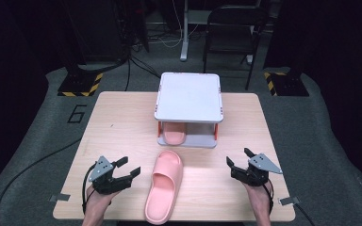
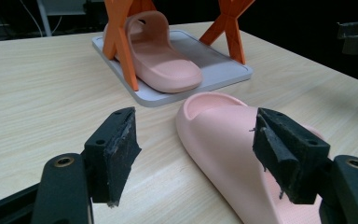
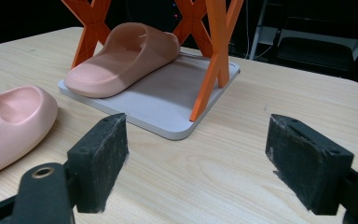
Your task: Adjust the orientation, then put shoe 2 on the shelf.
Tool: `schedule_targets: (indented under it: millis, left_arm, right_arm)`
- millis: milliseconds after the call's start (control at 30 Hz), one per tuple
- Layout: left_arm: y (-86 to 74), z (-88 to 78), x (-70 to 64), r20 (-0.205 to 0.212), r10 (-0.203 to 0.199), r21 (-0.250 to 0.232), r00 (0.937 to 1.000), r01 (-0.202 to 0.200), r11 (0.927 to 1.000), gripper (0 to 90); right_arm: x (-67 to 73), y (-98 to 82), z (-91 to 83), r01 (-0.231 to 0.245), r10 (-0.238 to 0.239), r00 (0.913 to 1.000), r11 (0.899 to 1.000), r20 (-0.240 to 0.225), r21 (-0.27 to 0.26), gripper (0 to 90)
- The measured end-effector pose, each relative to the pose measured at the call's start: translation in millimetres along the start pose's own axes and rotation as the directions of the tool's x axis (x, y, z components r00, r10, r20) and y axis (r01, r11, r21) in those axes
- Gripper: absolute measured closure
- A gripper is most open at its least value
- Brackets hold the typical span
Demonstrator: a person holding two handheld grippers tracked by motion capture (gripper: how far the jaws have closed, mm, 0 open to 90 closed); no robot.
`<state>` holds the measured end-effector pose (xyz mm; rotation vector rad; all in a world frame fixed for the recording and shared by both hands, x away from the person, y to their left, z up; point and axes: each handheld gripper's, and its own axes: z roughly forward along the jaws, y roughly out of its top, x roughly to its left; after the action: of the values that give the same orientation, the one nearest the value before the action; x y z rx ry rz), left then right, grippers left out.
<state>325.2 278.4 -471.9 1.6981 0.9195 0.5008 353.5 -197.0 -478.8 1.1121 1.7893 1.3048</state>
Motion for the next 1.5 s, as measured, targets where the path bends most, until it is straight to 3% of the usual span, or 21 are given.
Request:
schedule_targets:
  millis: [300, 467, 533, 600, 733, 833, 900, 1000, 1100, 1200, 1233, 1400, 1433, 1500]
  left_arm:
    - [-9.0, 4.2, -4.9, 0.022, 0.005, 0.036, 0.9998, -0.006, 0.9993, 30.2]
    - [-14.0, 6.6, -9.2, 0.057, 0.017, 0.045, 0.9982, -0.02, 0.9988, 30.1]
    - [-17.9, 7.2, -12.1, 0.077, 0.001, 0.059, 0.997, -0.005, 0.9982, 30.0]
    - [-21.7, 8.0, -13.4, 0.083, 0.021, 0.061, 0.9963, -0.026, 0.9978, 30.0]
    - [-29.8, 10.4, -19.0, 0.101, 0.015, 0.079, 0.9947, -0.023, 0.9966, 29.2]
    - [-34.3, 14.8, -22.6, 0.122, 0.037, 0.112, 0.9918, -0.051, 0.9924, 28.2]
    - [-36.7, 19.6, -24.9, 0.113, 0.044, 0.121, 0.9926, -0.058, 0.9909, 27.5]
    - [-37.1, 25.1, -26.4, 0.105, 0.062, 0.165, 0.9926, -0.078, 0.9832, 28.2]
    - [-37.9, 31.6, -26.3, 0.081, 0.063, 0.185, 0.9947, -0.077, 0.9797, 33.3]
    - [-36.7, 35.3, -24.6, 0.065, 0.045, 0.165, 0.9968, -0.056, 0.9847, 40.1]
    - [-35.5, 35.3, -23.9, 0.074, 0.045, 0.178, 0.9963, -0.057, 0.9824, 41.0]
    - [-36.0, 39.2, -29.1, 0.07, 0.047, 0.15, 0.9965, -0.057, 0.987, 54.9]
    - [-34.9, 38.9, -29.2, 0.077, 0.064, 0.162, 0.995, -0.076, 0.9839, 57.5]
    - [-34.6, 40.9, -32.6, 0.077, 0.066, 0.15, 0.9948, -0.077, 0.9856, 63.7]
  right_arm:
    - [0.3, -0.7, -2.5, -0.003, 0.003, 1.0, 1.0, -0.002, 0.003, 21.0]
    - [-2.3, 0.2, -2.8, -0.005, 0.005, 1.0, 1.0, 0.004, 0.0, 21.0]
    - [-2.4, 0.3, -3.1, -0.012, 0.012, 0.9999, 1.0, 0.008, 0.001, 21.0]
    - [-1.2, 0.4, -2.7, -0.016, 0.016, 0.9999, 1.0, 0.004, -0.001, 21.0]
    - [0.5, 1.2, -1.0, -0.006, 0.006, 1.0, 1.0, 0.0, 0.008, 20.9]
    - [1.3, 2.7, -0.3, -0.004, 0.004, 1.0, 1.0, -0.004, -0.001, 20.9]
    - [1.6, 3.6, -1.1, -0.002, 0.002, 1.0, 1.0, -0.004, -0.002, 21.0]
    - [2.5, 3.9, -1.1, -0.005, 0.005, 1.0, 1.0, -0.006, -0.001, 21.0]
    - [2.2, 4.2, -0.8, -0.008, 0.008, 0.9999, 1.0, -0.007, 0.0, 20.9]
    - [1.7, 5.1, -0.8, -0.005, 0.005, 0.9999, 1.0, -0.009, -0.004, 21.0]
    - [1.8, 5.4, -0.4, -0.007, 0.007, 1.0, 1.0, -0.006, -0.011, 21.0]
    - [1.3, 12.4, 1.1, -0.008, 0.008, 0.9999, 1.0, -0.01, -0.01, 21.0]
    - [0.9, 14.8, 1.7, -0.001, 0.001, 0.9999, 1.0, -0.013, -0.017, 21.0]
    - [1.6, 20.3, 2.4, 0.005, -0.006, 0.9999, 1.0, -0.011, -0.02, 21.0]
